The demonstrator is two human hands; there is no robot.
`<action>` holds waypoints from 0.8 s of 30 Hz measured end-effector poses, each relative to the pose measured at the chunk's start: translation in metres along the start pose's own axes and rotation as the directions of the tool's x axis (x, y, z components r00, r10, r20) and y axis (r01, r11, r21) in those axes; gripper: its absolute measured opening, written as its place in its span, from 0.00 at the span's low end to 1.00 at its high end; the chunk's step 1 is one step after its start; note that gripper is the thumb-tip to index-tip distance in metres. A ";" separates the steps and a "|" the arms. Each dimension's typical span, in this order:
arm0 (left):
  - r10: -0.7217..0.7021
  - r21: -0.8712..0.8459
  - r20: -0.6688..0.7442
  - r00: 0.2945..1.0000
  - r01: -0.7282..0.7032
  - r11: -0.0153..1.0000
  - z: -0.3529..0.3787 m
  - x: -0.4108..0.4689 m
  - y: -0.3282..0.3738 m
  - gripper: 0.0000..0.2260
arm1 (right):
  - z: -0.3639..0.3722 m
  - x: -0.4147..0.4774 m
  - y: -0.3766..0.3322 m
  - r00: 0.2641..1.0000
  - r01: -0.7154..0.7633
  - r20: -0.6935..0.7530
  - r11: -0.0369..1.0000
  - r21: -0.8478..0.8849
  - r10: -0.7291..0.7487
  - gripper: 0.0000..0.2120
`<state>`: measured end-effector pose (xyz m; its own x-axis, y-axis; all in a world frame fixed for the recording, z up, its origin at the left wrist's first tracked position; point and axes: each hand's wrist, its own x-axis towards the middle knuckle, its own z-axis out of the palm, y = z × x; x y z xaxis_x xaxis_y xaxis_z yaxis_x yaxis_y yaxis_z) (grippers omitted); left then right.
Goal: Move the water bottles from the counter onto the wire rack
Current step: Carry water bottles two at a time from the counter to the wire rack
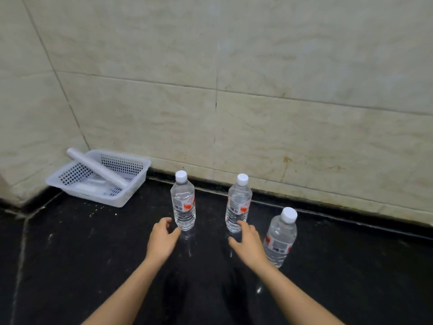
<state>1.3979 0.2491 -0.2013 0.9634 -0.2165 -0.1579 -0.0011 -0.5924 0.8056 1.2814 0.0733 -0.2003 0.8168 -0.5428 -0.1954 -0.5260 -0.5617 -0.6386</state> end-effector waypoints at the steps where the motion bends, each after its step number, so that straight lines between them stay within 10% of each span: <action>1: 0.012 -0.004 0.010 1.000 -0.011 1.000 -0.001 0.007 0.004 0.20 | 0.001 0.006 -0.003 1.000 -0.020 -0.013 0.999 0.031 0.020 0.27; 14: 0.128 -0.008 0.119 0.985 -0.128 0.992 0.004 0.099 0.016 0.39 | -0.013 0.097 -0.015 0.943 -0.152 -0.213 0.899 0.411 0.257 0.35; 24: 0.192 -0.323 0.249 0.949 -0.105 0.941 0.012 0.117 0.003 0.28 | 0.023 0.082 -0.021 0.851 -0.144 -0.336 0.793 0.591 0.404 0.33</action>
<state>1.5071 0.2126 -0.2240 0.8475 -0.5127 -0.1376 -0.0159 -0.2837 0.9588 1.3648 0.0552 -0.2196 0.4027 -0.8986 -0.1745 -0.3947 0.0016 -0.9188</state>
